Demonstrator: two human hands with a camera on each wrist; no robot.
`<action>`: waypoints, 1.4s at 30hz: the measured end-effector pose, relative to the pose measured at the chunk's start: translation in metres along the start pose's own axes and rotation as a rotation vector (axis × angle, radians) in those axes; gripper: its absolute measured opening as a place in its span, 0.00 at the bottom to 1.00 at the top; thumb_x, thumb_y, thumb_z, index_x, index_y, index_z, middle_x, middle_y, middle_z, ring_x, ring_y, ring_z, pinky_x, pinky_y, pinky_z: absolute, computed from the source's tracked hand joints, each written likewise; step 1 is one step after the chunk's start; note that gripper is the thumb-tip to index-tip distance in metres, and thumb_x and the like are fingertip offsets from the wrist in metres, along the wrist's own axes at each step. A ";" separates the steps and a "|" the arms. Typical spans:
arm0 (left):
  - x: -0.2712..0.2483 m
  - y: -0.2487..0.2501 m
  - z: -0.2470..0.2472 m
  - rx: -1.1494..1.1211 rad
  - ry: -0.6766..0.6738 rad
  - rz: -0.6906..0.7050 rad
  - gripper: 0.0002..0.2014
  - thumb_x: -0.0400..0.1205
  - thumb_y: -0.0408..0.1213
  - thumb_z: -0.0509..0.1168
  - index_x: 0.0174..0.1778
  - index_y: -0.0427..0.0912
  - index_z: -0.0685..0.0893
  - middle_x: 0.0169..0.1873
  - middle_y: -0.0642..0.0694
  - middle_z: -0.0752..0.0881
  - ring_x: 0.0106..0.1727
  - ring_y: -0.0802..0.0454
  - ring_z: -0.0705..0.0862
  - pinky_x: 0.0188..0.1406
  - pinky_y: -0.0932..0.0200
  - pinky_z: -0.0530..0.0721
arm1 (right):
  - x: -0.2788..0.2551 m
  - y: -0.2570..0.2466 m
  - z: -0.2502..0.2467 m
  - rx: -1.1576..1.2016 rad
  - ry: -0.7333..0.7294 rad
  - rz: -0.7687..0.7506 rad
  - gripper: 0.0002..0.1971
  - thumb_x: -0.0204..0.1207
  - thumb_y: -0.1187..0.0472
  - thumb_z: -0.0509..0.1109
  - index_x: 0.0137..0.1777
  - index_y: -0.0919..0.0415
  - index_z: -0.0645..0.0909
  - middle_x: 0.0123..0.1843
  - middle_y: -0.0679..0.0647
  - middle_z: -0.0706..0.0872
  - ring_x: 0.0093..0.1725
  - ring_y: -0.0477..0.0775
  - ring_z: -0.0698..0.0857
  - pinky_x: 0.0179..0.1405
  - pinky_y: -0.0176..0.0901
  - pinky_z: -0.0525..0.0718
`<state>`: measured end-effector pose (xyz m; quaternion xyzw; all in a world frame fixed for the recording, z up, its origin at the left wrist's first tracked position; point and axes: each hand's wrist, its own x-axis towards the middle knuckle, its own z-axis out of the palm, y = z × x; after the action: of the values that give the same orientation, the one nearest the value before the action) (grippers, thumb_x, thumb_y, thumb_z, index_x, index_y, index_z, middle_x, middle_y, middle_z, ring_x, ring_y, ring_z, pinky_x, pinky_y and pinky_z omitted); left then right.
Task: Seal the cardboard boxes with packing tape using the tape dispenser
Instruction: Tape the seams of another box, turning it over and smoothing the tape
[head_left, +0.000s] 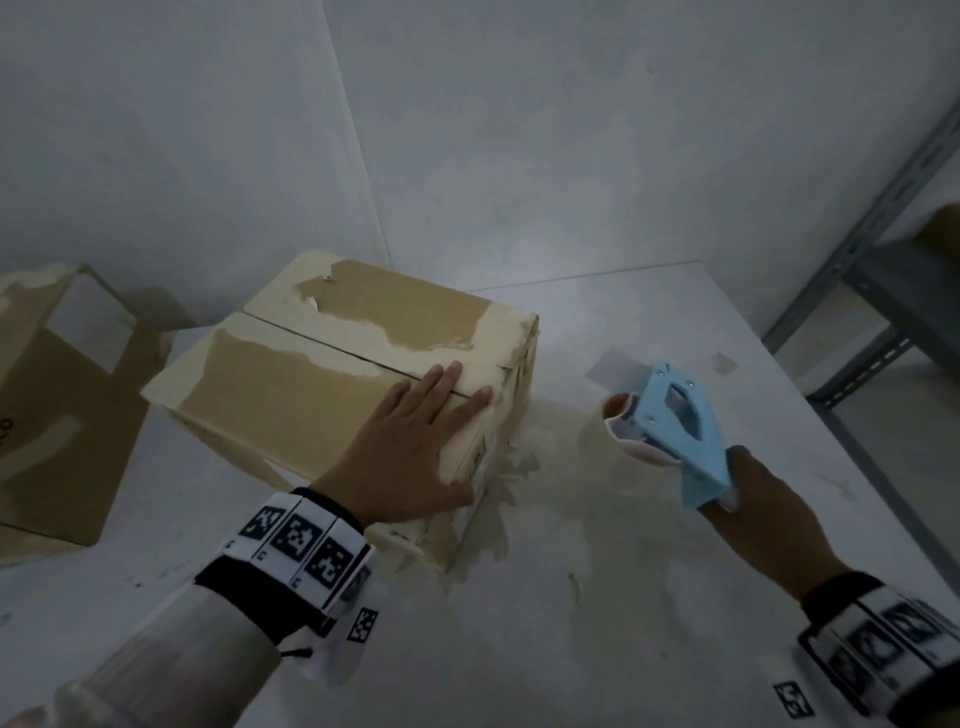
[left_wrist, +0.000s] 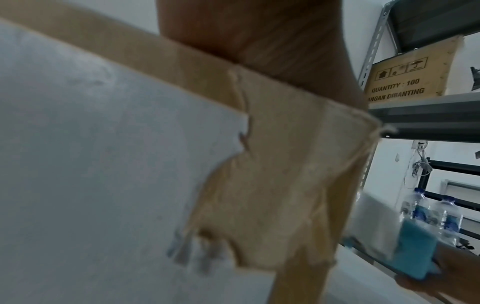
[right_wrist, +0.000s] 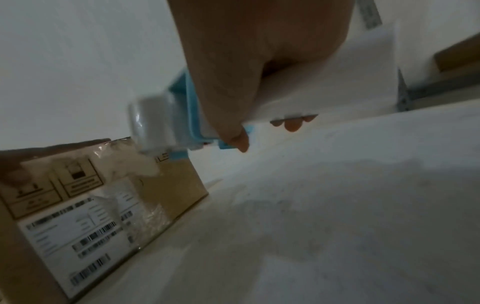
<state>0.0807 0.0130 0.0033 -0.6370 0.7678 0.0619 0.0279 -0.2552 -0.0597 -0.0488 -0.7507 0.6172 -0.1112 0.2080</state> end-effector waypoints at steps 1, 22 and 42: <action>0.000 0.001 -0.001 -0.008 -0.015 -0.008 0.47 0.62 0.71 0.40 0.75 0.57 0.31 0.78 0.50 0.31 0.83 0.49 0.36 0.77 0.55 0.33 | 0.002 0.001 0.007 0.009 -0.007 -0.005 0.14 0.69 0.63 0.73 0.45 0.62 0.68 0.40 0.56 0.74 0.40 0.64 0.79 0.34 0.49 0.74; 0.060 0.056 -0.008 0.043 0.137 -0.541 0.23 0.75 0.41 0.67 0.61 0.42 0.64 0.64 0.41 0.66 0.62 0.40 0.68 0.64 0.42 0.70 | -0.008 0.004 0.042 0.016 -0.059 0.145 0.14 0.70 0.58 0.69 0.49 0.64 0.70 0.40 0.55 0.71 0.42 0.60 0.75 0.37 0.48 0.72; 0.023 0.025 -0.018 -0.378 0.256 -0.316 0.31 0.70 0.57 0.66 0.64 0.42 0.71 0.63 0.43 0.70 0.67 0.43 0.69 0.68 0.50 0.68 | -0.005 0.005 0.049 0.019 -0.036 0.164 0.19 0.70 0.55 0.73 0.43 0.60 0.63 0.42 0.57 0.71 0.49 0.66 0.79 0.42 0.50 0.69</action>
<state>0.0522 -0.0074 0.0193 -0.7455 0.6310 0.1183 -0.1794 -0.2401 -0.0465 -0.0943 -0.6972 0.6718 -0.0863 0.2347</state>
